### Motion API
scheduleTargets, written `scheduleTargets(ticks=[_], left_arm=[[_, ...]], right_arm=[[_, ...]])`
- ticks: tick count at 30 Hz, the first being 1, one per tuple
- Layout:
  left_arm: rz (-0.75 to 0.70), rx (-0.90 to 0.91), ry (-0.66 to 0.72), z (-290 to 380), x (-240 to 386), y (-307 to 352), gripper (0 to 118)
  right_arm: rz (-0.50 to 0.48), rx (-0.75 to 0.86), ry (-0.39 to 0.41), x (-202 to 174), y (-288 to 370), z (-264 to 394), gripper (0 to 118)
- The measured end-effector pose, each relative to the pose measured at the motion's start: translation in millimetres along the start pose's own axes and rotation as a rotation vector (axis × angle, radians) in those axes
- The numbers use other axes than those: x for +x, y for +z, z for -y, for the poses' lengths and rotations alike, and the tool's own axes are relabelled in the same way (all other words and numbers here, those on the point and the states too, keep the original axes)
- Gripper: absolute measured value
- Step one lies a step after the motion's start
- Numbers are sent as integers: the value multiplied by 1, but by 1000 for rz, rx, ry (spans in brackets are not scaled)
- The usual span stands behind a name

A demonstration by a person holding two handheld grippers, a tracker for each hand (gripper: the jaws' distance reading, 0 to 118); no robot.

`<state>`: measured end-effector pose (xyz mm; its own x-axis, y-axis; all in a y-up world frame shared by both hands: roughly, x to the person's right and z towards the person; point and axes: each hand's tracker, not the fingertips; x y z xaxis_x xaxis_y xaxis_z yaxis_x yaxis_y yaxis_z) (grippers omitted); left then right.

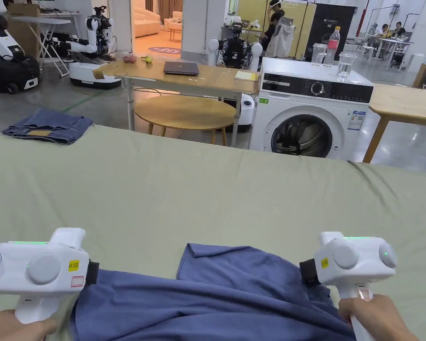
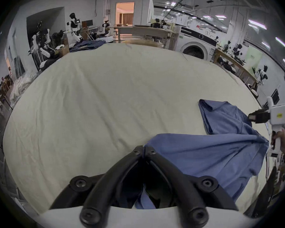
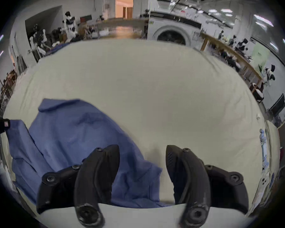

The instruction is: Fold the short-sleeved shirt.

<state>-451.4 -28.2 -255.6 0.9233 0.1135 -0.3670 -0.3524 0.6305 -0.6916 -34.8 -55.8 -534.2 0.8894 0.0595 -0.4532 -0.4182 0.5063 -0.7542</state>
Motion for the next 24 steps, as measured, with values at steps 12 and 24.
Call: scheduleTargets(ticks=[12,24], left_arm=[[-1,6,-5,-4,-8,-2,0],[5,170,-20,-64,-3,77,0]], right_arm=[[-56,83,-63,7,9,17,3],[65,457,-83,42,150,-16,3]])
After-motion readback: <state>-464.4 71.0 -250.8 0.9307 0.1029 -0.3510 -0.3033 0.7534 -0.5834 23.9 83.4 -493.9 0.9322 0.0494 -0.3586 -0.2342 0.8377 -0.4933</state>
